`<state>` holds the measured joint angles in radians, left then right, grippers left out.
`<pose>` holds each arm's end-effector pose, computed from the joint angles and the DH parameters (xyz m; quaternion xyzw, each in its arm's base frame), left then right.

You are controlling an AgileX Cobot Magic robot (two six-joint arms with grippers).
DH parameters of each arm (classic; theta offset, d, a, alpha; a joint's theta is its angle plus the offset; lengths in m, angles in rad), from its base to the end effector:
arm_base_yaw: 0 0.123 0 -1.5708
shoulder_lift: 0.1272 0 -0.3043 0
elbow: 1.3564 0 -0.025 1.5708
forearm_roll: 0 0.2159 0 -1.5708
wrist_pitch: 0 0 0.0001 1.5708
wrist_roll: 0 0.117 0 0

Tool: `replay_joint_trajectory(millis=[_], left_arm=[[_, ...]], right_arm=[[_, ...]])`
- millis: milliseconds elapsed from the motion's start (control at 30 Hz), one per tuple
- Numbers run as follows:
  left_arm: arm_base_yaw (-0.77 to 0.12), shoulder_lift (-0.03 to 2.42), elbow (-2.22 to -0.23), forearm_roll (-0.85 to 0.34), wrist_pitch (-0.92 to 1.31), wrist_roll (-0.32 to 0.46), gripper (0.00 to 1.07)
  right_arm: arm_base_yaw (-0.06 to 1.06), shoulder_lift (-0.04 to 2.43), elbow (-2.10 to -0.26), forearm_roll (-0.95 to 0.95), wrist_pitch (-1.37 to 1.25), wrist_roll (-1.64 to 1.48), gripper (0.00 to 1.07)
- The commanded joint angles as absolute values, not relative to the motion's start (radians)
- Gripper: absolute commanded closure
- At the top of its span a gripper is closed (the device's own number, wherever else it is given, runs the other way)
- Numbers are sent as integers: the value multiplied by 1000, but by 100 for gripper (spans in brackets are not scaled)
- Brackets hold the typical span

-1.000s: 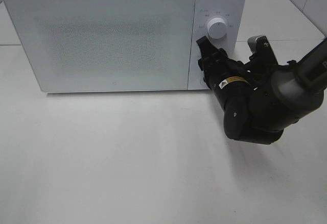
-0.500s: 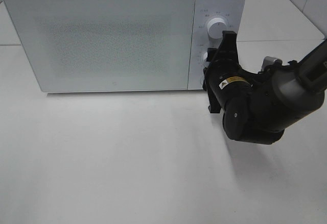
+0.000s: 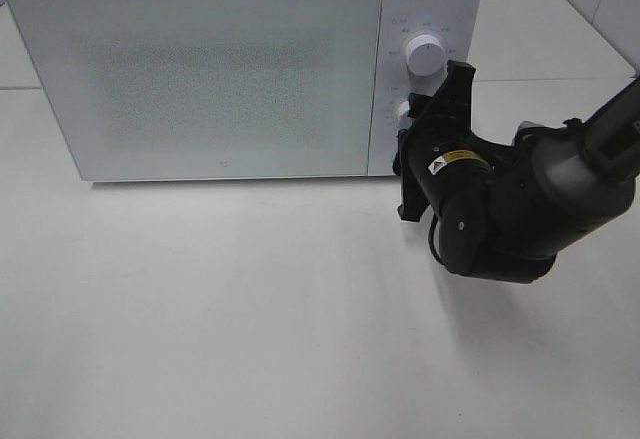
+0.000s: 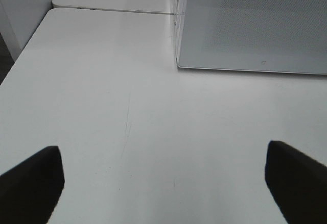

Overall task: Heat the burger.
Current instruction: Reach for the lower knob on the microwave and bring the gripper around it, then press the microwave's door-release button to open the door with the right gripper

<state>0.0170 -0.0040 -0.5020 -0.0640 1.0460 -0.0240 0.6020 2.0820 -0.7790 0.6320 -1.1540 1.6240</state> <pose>-0.0318 -0.0070 0.2507 -0.0163 0.8472 -0.0338 0.5299 0.3467 0.1615 0.1591 0.5884 0.4641 0.5305 0.3962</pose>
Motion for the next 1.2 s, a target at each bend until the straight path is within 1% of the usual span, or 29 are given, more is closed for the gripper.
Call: replay_joint_trajectory(millis=[33, 167, 200, 233, 267, 300, 333, 367, 400, 433, 467, 500, 533, 567, 600, 633, 667, 700, 733, 767, 800, 1033, 1100, 1133, 1200], left_arm=[[18, -25, -501, -68, 1037, -23, 6], [18, -25, -501, -68, 1037, -23, 6], [18, -25, -501, -68, 1037, -23, 6], [18, -25, -501, -68, 1037, -23, 6], [18, -25, -501, -68, 1037, -23, 6], [18, -25, -501, -68, 1037, -23, 6], [18, -25, -501, -68, 1037, -23, 6], [18, -25, -501, -68, 1037, -23, 6], [18, -25, -501, -68, 1037, -23, 6], [18, -25, -501, -68, 1037, -23, 6], [18, -25, -501, -68, 1037, -23, 6], [18, -25, -501, -68, 1037, -23, 6], [18, -25, -501, -68, 1037, -23, 6], [18, -25, -501, -68, 1037, -23, 6], [18, -25, -501, -68, 1037, -23, 6], [18, -25, -501, -68, 1037, -23, 6], [18, -25, -501, -68, 1037, -23, 6], [18, -25, -501, -68, 1037, -23, 6], [18, -25, -501, -68, 1037, -23, 6], [18, -25, -501, -68, 1037, -23, 6], [18, -25, -501, -68, 1037, -23, 6], [18, -25, -501, -68, 1037, -23, 6], [18, -25, -501, -68, 1037, -23, 6], [18, -25, -501, -68, 1037, -23, 6], [18, -25, -501, -68, 1037, -23, 6]], right_arm=[[607, 2067, -831, 442, -1319, 1628, 94], [607, 2067, -831, 468, -1319, 1607, 91], [607, 2067, -831, 482, -1319, 1591, 89], [607, 2067, -831, 520, -1324, 1562, 85], [607, 2067, -831, 520, -1324, 1562, 85], [607, 2067, -831, 565, -1336, 1547, 81], [607, 2067, -831, 578, -1345, 1542, 79], [607, 2067, -831, 578, -1345, 1542, 79], [607, 2067, -831, 599, -1352, 1525, 73], [607, 2066, -831, 608, -1352, 1518, 70], [607, 2066, -831, 608, -1352, 1518, 70], [607, 2064, -829, 627, -1350, 1509, 63], [607, 2063, -824, 633, -1348, 1500, 60], [607, 2063, -824, 633, -1348, 1500, 60], [607, 2061, -809, 655, -1345, 1479, 54], [607, 2056, -795, 669, -1345, 1468, 50], [607, 2056, -795, 669, -1345, 1468, 50], [608, 2042, -759, 678, -1332, 1451, 45], [610, 2033, -742, 674, -1317, 1442, 43], [610, 2033, -742, 674, -1317, 1442, 43], [610, 2015, -715, 655, -1272, 1420, 40], [610, 1951, -637, 553, -1110, 1311, 39], [610, 1910, -601, 510, -1047, 1210, 39], [610, 1910, -601, 510, -1047, 1210, 39], [610, 1858, -577, 486, -949, 1081, 39]])
